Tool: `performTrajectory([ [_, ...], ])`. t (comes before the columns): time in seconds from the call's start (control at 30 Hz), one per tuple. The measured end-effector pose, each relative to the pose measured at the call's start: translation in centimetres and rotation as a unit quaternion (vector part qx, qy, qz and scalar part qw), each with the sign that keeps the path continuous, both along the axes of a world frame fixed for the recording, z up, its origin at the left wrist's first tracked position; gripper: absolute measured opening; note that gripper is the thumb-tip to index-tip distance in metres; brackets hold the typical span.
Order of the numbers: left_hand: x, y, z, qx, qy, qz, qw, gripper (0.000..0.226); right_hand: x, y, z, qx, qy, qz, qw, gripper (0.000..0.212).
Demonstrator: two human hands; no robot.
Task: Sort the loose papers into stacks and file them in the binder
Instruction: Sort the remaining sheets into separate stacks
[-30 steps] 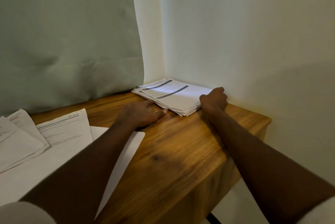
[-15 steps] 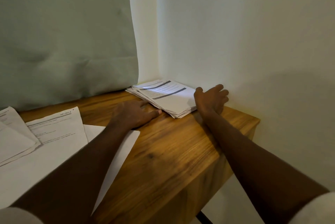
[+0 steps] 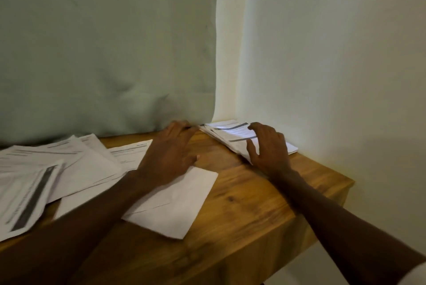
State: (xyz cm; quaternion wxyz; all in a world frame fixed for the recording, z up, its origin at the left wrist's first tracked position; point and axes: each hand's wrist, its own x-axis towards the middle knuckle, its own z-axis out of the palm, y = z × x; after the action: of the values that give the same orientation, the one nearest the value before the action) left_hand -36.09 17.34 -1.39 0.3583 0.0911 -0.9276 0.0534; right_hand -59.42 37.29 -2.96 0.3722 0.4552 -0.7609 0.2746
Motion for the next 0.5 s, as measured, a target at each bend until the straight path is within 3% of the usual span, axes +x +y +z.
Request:
performTrajectory([
  [0.17, 10.0, -2.8, 0.7, -0.021, 0.006, 0.079, 0.997, 0.071, 8.0, -4.9, 0.8, 0.003, 0.002, 0.106, 0.994, 0.042],
  [0.3, 17.8, -5.8, 2.6, -0.085, -0.002, 0.133, 0.988, 0.056, 16.8, -11.4, 3.1, 0.007, -0.059, 0.228, 0.972, 0.032],
  [0.4, 23.4, -8.5, 3.3, -0.06, -0.004, 0.206, 0.977, 0.052, 23.8, -16.9, 4.6, 0.033, -0.109, 0.286, 0.951, 0.021],
  [0.5, 27.7, -10.4, 3.6, 0.02, 0.014, 0.245, 0.969, 0.042, 28.9, -21.2, 5.6, 0.116, -0.173, 0.291, 0.934, 0.028],
])
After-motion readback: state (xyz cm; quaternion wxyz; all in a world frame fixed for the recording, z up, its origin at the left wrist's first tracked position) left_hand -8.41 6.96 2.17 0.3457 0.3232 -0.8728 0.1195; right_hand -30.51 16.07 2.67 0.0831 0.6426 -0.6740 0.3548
